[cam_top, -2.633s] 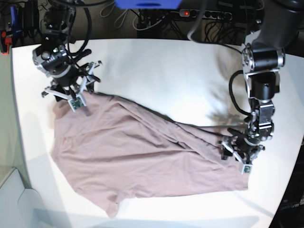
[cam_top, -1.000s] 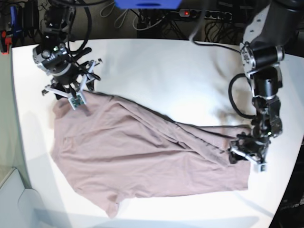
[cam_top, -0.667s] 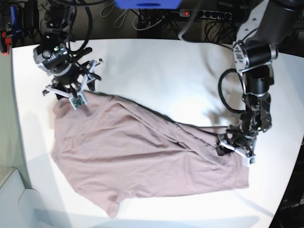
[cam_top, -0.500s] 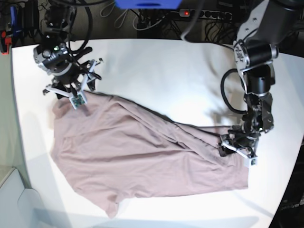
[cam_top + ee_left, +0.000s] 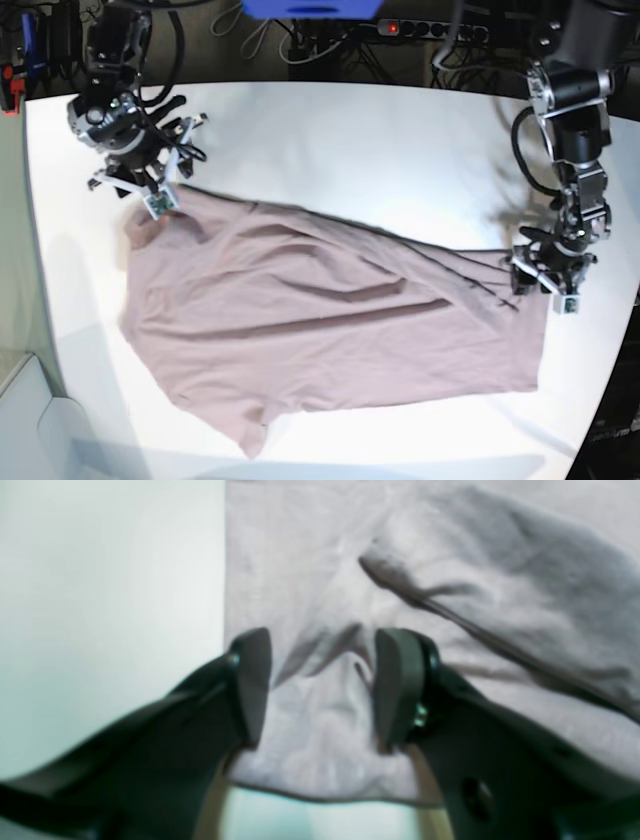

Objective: Layout the t-shirt on the table in an organized manner, then fold the t-shirt properly

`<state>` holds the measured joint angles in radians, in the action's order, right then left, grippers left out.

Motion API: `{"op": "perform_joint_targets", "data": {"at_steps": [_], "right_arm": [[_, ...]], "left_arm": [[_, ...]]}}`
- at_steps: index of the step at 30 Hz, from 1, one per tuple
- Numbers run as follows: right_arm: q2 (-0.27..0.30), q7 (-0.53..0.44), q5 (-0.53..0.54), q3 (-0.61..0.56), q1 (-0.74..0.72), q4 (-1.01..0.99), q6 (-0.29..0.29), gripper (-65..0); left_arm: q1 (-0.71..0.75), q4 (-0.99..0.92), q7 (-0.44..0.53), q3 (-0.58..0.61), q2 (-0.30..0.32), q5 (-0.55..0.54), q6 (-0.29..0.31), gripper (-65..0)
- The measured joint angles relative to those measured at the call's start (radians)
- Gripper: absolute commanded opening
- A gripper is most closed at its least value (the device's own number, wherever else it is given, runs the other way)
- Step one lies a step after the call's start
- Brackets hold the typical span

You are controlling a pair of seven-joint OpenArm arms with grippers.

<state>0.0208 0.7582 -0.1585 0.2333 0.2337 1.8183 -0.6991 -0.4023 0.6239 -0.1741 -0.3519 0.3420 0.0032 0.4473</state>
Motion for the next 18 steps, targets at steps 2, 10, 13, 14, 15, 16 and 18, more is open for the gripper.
{"op": "perform_joint_targets", "data": {"at_steps": [2, 10, 13, 14, 15, 16, 18], "right_arm": [[0.01, 0.0, -0.003, 0.002, -0.002, 0.0, 0.0, -32.2], [0.009, -0.001, -0.002, 0.002, -0.005, 0.005, 0.0, -32.2], [0.009, -0.003, -0.002, 0.002, -0.005, 0.005, 0.0, -32.2], [0.006, -0.003, -0.002, 0.002, -0.005, 0.005, 0.001, -32.2], [0.005, -0.003, -0.002, 0.001, -0.006, 0.005, 0.0, -32.2], [0.003, -0.003, -0.002, 0.001, -0.006, 0.005, 0.0, -32.2], [0.004, -0.004, -0.002, 0.002, -0.007, 0.006, 0.0, -32.2]], "left_arm": [[0.0, 0.0, -0.004, 0.0, 0.008, 0.0, 0.002, -32.5], [0.034, 0.178, -0.177, -0.055, 0.059, -0.08, 0.0, -32.5], [0.029, 0.346, -0.294, -0.093, 0.076, -0.181, 0.056, -32.5], [0.023, 0.406, -0.346, -0.108, 0.073, -0.209, 0.06, -32.5], [0.019, 0.458, -0.39, -0.119, 0.072, -0.235, 0.072, -32.5], [0.019, 0.503, -0.439, -0.127, 0.067, -0.259, 0.073, -32.5], [0.029, 0.554, -0.512, -0.144, 0.029, -0.293, 0.073, -32.5]]}}
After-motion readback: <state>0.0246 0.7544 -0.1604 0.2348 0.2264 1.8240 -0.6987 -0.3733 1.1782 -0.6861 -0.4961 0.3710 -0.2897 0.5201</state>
